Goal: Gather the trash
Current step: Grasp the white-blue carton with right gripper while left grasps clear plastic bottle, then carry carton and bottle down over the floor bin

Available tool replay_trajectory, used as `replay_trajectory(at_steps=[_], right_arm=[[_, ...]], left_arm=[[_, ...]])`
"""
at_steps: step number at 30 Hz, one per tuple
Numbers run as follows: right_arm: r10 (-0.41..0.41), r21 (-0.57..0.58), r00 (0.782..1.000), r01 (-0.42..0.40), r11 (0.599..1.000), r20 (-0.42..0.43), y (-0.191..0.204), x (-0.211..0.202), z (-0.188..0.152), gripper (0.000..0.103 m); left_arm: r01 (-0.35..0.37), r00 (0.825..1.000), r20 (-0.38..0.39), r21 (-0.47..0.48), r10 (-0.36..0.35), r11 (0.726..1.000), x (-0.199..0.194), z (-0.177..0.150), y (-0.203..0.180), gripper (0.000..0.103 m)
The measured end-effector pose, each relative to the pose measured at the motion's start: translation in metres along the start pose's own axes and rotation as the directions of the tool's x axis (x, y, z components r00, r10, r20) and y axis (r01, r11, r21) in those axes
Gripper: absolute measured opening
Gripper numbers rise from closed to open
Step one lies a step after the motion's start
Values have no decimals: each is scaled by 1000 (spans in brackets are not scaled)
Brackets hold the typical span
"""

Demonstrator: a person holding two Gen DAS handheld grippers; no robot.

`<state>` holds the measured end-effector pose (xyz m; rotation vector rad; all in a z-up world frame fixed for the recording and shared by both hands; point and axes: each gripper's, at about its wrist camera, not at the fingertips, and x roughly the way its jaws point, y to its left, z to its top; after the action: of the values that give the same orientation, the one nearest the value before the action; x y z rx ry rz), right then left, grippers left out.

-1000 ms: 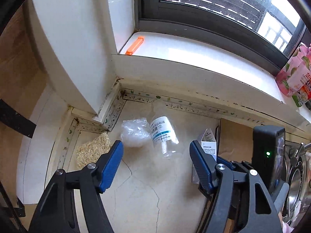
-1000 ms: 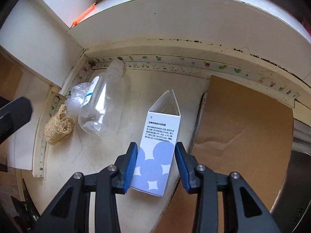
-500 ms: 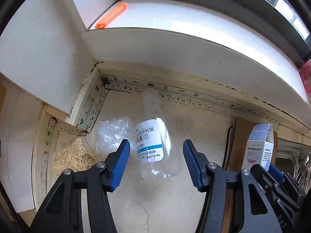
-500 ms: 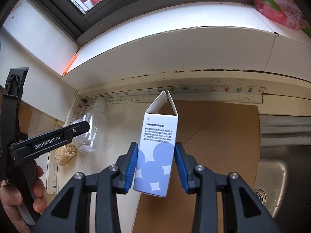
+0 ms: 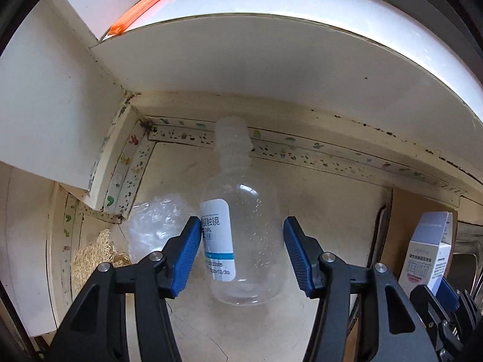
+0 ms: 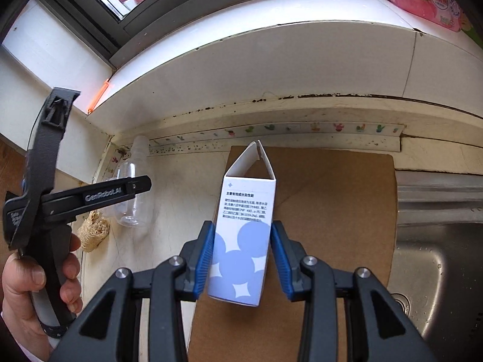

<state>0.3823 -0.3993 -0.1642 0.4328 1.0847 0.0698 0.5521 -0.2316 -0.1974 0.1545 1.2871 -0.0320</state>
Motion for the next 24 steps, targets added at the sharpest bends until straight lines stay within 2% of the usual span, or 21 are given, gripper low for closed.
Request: replay_trajectory(at_steps=[5,7,14,24], right_arm=[[0,-4,1000,0,1000,3,3,1,-1,38],[4,-4,1000,-4,1000,6,2,0,-2,38],[27,-20,1000,-27,999,7,6,-13,-13,38],[102,-79,995,-103,992,-7,30,-61,-62,38]], left_arm=[[23,1000,7,-43,-23,999,7,-1,2,54],[62,998,20,-61,-61,996,6,-4,5,53],[91,994,71,-56,-87,994,-23,-35,1,52],[164,979,124,13,-164,986,-108,-130,12,52]])
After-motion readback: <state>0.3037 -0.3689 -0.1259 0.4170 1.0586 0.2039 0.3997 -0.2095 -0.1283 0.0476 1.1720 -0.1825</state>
